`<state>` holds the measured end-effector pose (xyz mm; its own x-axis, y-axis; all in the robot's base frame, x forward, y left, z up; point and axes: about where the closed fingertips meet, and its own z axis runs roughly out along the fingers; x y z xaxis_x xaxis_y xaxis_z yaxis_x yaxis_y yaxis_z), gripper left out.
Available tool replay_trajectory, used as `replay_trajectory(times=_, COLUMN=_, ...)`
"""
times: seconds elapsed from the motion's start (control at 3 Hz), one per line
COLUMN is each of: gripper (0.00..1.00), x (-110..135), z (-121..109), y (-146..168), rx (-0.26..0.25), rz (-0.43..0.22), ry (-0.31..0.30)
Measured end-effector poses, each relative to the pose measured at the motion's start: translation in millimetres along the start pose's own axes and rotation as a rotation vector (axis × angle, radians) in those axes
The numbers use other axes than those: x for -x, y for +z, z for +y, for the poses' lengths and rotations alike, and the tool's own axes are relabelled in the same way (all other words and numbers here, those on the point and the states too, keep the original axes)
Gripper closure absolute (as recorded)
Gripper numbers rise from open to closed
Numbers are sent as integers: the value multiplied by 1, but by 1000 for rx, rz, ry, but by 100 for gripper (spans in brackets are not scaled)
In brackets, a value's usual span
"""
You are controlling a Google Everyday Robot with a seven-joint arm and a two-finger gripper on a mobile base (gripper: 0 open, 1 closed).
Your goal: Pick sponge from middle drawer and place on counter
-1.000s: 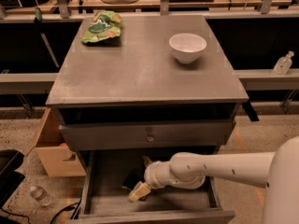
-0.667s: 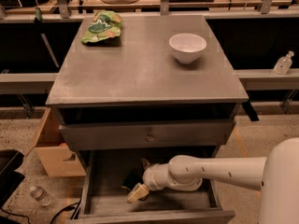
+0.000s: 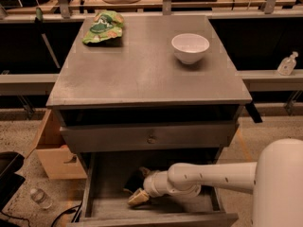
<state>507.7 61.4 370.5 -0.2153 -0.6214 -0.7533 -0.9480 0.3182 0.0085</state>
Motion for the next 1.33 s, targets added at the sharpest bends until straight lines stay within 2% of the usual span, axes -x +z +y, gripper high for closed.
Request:
replay_trajectory(times=0.33, gripper=42, x=-8, z=5, y=13, rx=-16, rz=19, ry=-2)
replay_trajectory(times=1.0, gripper=88, x=-7, z=6, y=15, rx=-13, rz=17, ry=-3)
replay_trajectory(times=1.33, gripper=100, x=-6, z=7, y=16, rx=-11, rz=17, ry=-3)
